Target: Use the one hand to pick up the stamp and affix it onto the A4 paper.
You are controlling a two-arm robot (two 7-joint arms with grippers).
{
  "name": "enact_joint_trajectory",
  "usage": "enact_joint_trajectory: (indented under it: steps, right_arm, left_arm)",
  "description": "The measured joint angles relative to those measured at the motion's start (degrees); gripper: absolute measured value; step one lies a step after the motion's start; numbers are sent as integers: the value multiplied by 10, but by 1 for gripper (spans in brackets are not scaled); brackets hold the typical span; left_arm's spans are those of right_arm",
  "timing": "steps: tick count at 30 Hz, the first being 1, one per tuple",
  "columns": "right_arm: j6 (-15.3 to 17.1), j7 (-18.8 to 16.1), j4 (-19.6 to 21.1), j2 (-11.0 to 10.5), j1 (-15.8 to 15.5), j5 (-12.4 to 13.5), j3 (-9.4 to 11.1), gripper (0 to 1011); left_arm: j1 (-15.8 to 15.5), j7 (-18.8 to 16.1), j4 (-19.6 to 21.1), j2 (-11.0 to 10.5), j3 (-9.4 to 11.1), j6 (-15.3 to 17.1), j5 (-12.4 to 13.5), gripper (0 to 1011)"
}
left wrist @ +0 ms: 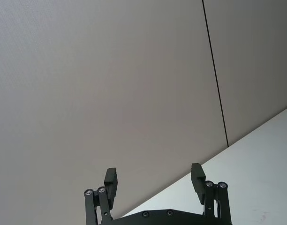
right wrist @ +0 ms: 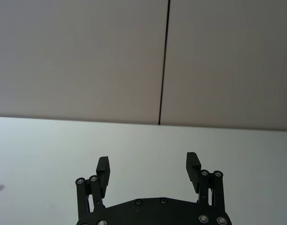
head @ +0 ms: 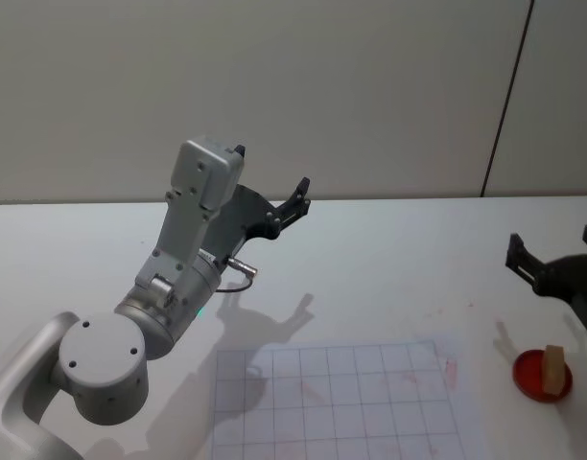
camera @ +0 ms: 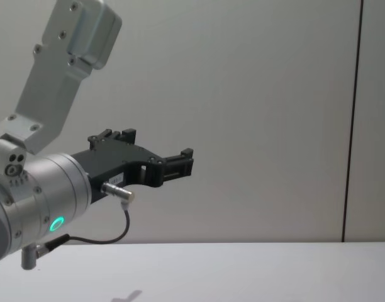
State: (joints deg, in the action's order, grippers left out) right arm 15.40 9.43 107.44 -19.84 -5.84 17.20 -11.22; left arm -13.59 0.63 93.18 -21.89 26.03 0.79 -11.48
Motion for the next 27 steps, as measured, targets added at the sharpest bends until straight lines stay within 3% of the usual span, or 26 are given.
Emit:
enact_joint_trajectory:
  steps: [14, 27]
  right_arm:
    - [85, 50, 33, 1, -47, 31, 7, 1001]
    - [125, 74, 40, 19, -75, 38, 0, 1001]
  left_arm:
    - [0, 0, 0, 0, 0, 0, 0, 1001]
    - [0, 0, 0, 0, 0, 0, 0, 1001]
